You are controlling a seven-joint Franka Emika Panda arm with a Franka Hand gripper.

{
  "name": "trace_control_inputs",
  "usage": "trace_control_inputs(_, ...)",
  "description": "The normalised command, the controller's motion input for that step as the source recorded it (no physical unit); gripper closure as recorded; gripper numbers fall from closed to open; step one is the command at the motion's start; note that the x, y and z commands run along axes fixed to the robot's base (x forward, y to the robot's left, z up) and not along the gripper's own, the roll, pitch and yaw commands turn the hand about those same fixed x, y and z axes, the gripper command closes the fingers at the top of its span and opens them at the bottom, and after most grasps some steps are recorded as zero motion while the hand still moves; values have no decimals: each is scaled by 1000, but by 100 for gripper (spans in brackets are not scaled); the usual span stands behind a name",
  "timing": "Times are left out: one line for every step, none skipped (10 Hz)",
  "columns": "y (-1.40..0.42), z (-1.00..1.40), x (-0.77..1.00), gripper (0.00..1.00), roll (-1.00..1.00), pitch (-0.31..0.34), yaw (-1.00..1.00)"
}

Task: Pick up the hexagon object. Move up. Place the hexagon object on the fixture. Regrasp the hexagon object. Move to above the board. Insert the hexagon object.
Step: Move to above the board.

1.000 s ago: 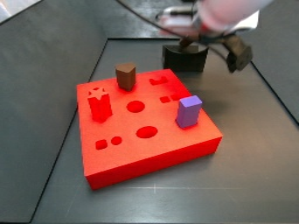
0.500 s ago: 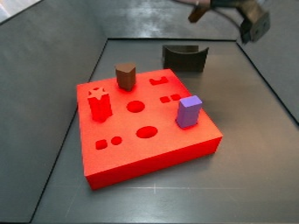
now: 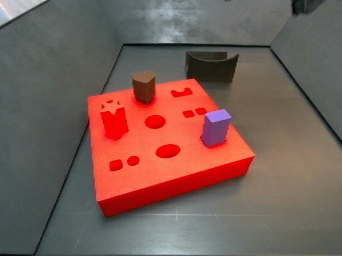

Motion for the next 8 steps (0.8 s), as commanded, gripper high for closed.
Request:
trace_control_inputs(7,1000,98,100,-43,118,184)
trace_control_inputs(-1,818,67,100,-41,78,179)
trace_control_inputs(-5,699,56,100,-45,60,173)
trace_control_inputs(-9,467,35,100,-49,34,150)
trace_control_inputs(-12,244,17,100,-50,10,122)
trace_control_inputs(-1000,141,-658,100,-1000,-31,-33)
trace_control_inputs(-1000,137,-663,100,-1000,-41,-40)
trace_control_inputs(-1000,147,-697,100,-1000,-62,-41)
